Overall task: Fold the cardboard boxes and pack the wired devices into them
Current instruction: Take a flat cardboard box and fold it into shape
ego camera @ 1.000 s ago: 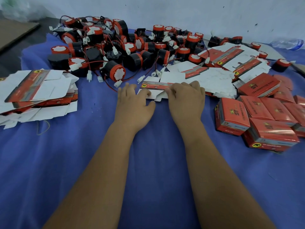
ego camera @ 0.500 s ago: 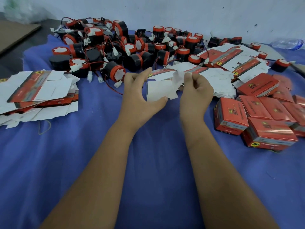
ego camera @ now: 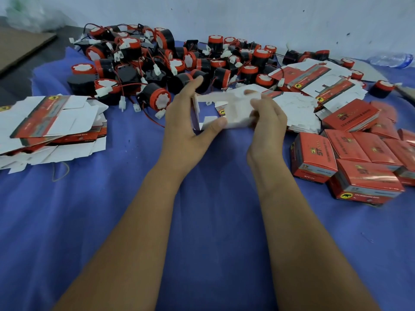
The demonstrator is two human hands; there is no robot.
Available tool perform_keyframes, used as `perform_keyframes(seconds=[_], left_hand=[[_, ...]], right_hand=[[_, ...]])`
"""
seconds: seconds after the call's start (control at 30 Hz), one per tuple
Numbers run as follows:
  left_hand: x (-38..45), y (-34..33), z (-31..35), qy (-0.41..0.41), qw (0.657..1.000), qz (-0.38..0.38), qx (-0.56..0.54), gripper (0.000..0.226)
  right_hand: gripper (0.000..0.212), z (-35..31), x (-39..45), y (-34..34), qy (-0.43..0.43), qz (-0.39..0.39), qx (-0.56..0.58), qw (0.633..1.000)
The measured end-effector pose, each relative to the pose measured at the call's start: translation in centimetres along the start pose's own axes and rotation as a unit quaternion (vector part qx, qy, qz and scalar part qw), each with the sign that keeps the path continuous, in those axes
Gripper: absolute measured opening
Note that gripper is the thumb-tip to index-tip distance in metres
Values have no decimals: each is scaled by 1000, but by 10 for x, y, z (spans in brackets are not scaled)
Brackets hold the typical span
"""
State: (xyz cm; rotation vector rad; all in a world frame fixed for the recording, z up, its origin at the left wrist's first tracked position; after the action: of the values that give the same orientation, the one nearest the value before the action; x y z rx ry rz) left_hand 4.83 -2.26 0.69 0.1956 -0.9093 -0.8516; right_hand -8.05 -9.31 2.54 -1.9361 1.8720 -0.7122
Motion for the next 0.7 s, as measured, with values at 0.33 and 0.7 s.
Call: perform_keyframes(seconds=[0.33,0.7], left_hand=[[3,5,4,41,997,67,-22,55],[1,4,8,95,977,-87,-170,62]], right_hand=[[40,11,-21,-16,-45,-230,17,972],[36,18,-9,-8,5,-169,-102,980]])
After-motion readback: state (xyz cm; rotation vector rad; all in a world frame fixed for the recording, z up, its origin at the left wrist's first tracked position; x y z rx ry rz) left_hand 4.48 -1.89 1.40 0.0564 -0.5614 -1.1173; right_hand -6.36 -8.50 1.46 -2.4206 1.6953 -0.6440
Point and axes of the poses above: each hand's wrist, its own x-axis towards the middle knuckle, its own y-axis out of the back of the hand, z = x × y, the point moved 2 cm from there along x, towards the middle knuckle, and after that the axes turned 15 degrees about x, right-handed, at the moved point
